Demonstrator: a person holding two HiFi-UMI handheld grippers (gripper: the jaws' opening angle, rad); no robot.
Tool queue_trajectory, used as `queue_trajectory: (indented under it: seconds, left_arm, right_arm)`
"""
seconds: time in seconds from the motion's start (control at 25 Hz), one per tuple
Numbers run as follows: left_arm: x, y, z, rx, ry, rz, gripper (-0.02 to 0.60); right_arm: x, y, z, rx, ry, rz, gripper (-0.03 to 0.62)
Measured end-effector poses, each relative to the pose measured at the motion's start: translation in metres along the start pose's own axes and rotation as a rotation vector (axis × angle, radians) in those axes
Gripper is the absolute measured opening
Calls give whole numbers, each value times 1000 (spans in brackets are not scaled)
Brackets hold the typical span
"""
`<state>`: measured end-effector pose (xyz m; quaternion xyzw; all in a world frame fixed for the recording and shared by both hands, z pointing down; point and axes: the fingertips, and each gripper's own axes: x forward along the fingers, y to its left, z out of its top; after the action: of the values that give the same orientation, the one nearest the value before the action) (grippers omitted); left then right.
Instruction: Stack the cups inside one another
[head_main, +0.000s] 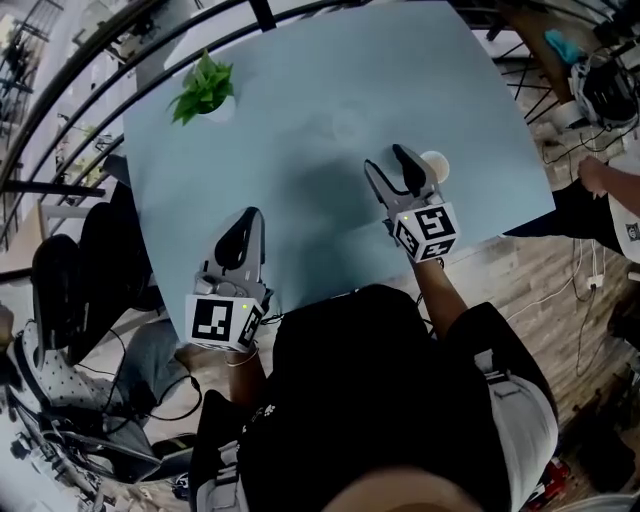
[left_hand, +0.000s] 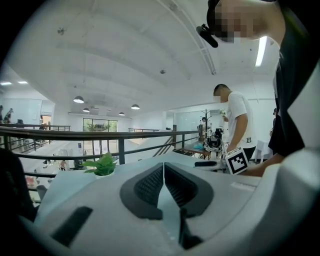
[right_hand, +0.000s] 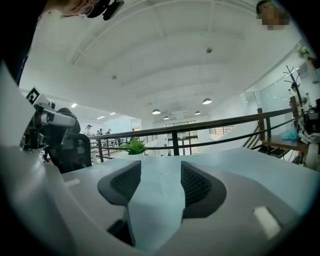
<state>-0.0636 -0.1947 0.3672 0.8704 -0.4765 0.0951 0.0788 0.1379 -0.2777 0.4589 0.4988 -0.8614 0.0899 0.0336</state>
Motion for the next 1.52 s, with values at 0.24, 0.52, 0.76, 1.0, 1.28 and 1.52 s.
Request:
queue_trajectory:
  seconds: [0.24, 0.52, 0.76, 1.0, 1.28, 1.52]
  left_arm:
    - [-18, 25, -3, -10, 4, 43, -15]
    - [-31, 43, -3, -11, 0, 100, -15]
    - [-31, 54, 2, -34, -10, 142, -15]
    - [-32, 62, -4, -36, 7, 166, -15]
    - [-35, 70, -8, -45, 24, 208, -15]
    - [-40, 76, -8, -56, 32, 241, -15]
  right_arm:
    - [35, 16, -8, -17, 25, -8, 256]
    - [70, 13, -22, -24, 88, -44, 302]
    - [90, -4, -30, -41, 124, -84, 320]
    - [109, -15, -50, -74, 191, -90, 338]
    - [130, -24, -66, -102, 245, -89, 351]
    - [143, -23, -74, -114, 272, -79, 351]
